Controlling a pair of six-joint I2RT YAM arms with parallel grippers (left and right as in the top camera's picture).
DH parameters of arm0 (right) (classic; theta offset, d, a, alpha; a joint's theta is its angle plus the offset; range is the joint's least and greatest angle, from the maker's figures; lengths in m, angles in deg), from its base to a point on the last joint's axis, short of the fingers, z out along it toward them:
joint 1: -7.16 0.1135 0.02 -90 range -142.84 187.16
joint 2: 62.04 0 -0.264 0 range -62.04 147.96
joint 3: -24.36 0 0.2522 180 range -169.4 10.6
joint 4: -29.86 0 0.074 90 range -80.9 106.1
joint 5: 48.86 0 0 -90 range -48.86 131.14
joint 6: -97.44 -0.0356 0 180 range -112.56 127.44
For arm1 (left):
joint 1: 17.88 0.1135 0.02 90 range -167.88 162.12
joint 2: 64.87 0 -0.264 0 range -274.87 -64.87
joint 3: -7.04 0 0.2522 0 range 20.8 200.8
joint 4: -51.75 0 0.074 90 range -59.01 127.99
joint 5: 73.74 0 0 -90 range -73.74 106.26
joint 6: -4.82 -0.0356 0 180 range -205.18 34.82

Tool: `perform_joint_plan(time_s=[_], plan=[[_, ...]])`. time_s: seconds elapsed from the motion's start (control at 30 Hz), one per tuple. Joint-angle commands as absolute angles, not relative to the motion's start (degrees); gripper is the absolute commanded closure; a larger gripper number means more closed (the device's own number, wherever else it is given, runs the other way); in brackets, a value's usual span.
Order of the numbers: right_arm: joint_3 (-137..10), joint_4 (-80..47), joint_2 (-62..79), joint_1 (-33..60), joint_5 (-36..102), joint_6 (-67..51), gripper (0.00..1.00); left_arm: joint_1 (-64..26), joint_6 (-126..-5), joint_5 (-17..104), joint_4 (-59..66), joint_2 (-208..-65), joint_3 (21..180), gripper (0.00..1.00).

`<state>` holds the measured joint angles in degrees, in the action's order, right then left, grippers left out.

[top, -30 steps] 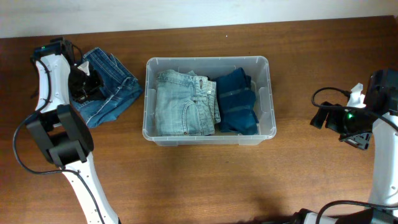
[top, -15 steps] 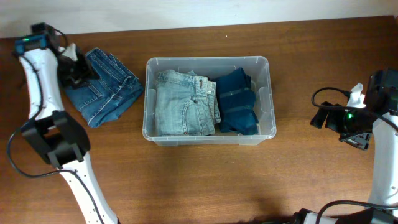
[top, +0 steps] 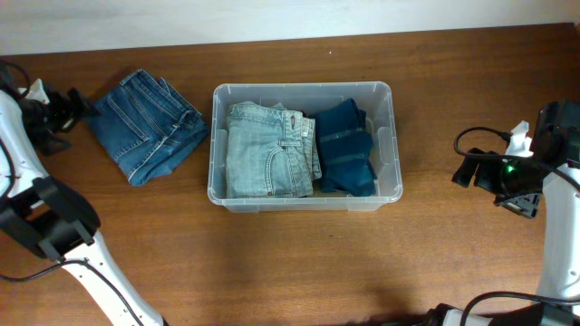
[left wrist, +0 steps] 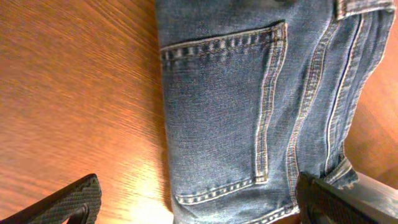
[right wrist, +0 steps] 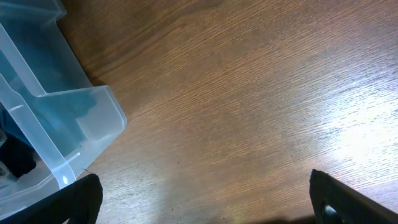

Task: Pack container
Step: 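Drag the dark denim garment right toward the bin with left gripper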

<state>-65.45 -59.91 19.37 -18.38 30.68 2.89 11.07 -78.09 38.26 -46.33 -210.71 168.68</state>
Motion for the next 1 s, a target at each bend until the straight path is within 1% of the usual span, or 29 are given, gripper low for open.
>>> perform_joint_plan(time_s=[0.0, 0.63, 0.97], plan=[[-65.4, -59.9, 19.4, -18.7, 30.8, 2.5, 0.02, 10.4, -78.4, 41.2, -46.8, -213.9, 169.0, 0.01], [-65.4, -59.9, 19.4, -18.7, 30.8, 2.5, 0.02, 10.5, -78.4, 44.6, -46.6, -220.0, 168.9, 0.01], [-65.4, -59.9, 19.4, -18.7, 30.8, 2.5, 0.02, 10.5, -78.6, 53.0, -45.0, -224.0, 168.9, 0.01]])
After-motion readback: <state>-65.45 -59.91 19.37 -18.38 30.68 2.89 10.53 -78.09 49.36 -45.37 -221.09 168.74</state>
